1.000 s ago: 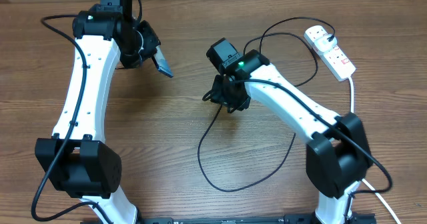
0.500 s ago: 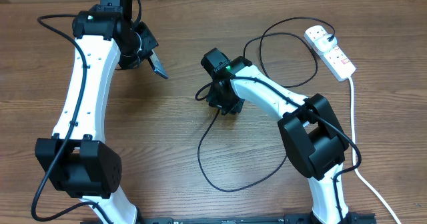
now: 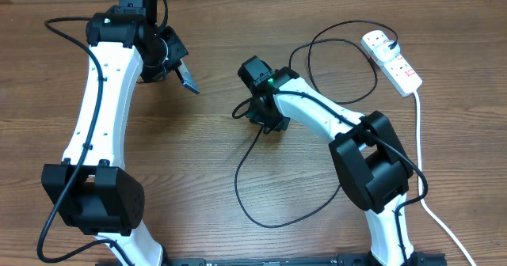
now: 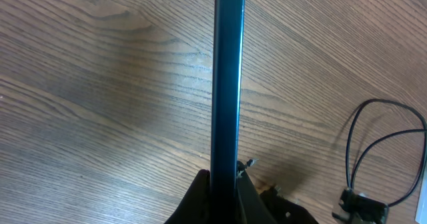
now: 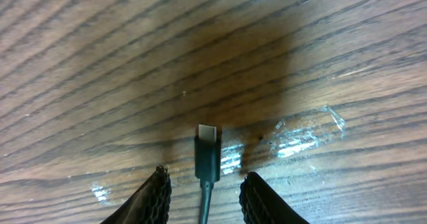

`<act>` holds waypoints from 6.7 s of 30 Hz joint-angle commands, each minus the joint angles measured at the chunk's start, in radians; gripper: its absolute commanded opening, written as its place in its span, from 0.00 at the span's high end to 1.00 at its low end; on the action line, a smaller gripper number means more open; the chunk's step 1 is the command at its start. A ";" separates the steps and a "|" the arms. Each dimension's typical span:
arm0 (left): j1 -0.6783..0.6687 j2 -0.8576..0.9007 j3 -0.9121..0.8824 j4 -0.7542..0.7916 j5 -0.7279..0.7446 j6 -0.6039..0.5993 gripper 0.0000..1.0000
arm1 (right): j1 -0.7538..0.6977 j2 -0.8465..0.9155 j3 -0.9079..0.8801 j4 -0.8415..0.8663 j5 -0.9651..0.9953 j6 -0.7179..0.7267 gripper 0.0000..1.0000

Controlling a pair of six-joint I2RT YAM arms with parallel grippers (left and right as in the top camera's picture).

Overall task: Plug charger to phone and switch on socket
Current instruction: 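Close the right gripper on the black cable just behind the plug, then lift the plug with the right gripper up to the phone's bottom end, then align the USB-C plug under the phone's bottom port with the right gripper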

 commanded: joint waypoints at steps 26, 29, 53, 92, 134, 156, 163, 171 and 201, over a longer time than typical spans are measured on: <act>-0.006 -0.003 0.010 0.016 0.036 -0.010 0.96 | 0.002 0.068 0.001 -0.022 -0.072 -0.004 0.83; -0.006 -0.003 0.010 0.015 0.036 -0.010 0.96 | -0.001 0.068 0.001 -0.018 -0.055 -0.004 0.87; 0.042 -0.003 0.010 0.325 0.784 0.140 0.96 | 0.000 -0.403 0.056 -0.018 -0.277 -0.347 0.96; 0.014 -0.003 0.010 0.478 1.187 0.140 0.96 | 0.024 -0.582 0.055 0.071 -0.401 -0.340 0.96; 0.013 -0.003 0.010 0.476 1.184 0.156 0.96 | 0.024 -0.582 0.055 0.063 -0.308 -0.336 0.96; 0.012 -0.003 0.010 0.477 1.190 0.156 0.96 | 0.024 -0.581 0.055 0.066 -0.309 -0.313 0.96; 0.012 -0.003 0.010 0.477 1.191 0.156 0.96 | 0.024 -0.581 0.055 0.067 -0.308 -0.310 0.96; 0.012 -0.003 0.010 0.477 1.202 0.155 0.96 | 0.025 -0.575 0.055 0.066 -0.313 -0.309 0.96; 0.012 -0.003 0.010 0.433 1.198 0.223 0.96 | 0.025 -0.562 0.055 0.092 -0.335 -0.309 0.96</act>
